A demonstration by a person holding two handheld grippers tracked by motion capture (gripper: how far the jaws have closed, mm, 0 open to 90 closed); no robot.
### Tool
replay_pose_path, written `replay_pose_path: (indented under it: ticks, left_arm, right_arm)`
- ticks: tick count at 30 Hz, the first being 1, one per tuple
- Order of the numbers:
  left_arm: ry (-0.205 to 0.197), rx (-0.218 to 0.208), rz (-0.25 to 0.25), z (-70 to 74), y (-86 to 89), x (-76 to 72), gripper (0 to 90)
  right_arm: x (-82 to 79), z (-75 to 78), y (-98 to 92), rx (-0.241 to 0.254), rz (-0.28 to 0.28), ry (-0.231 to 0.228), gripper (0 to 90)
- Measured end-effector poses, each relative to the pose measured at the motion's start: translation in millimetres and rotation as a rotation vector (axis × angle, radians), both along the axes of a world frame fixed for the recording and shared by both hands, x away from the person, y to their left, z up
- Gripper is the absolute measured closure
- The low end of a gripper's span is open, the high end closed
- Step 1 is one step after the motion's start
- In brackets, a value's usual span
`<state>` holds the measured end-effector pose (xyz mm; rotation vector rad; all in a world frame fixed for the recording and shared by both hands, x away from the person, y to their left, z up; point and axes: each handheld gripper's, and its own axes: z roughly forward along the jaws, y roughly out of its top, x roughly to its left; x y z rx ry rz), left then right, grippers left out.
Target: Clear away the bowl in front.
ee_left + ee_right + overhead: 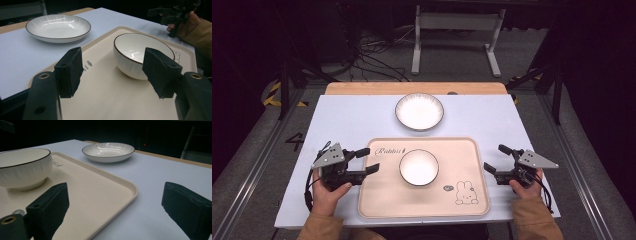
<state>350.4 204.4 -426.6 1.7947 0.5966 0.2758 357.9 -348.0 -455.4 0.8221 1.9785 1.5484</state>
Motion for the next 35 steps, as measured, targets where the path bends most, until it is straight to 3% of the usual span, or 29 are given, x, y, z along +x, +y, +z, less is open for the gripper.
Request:
replay_pose_path:
  ticks: [5,24,35]
  left_arm:
    - [0.014,0.013,0.050,-11.6,6.8,-1.6,33.7]
    - [0.059,-0.048,0.139,-42.3,26.7,-8.0,33.2]
    - [0.043,-0.049,0.149,-42.7,27.6,-9.7,31.9]
  right_arm:
    - [0.1,0.0,0.0,-0.001,0.000,0.000,8.0]
    - [0.4,0.0,0.4,-0.005,0.001,0.003,8.1]
    - [0.3,0.0,0.6,-0.006,0.000,0.003,8.1]
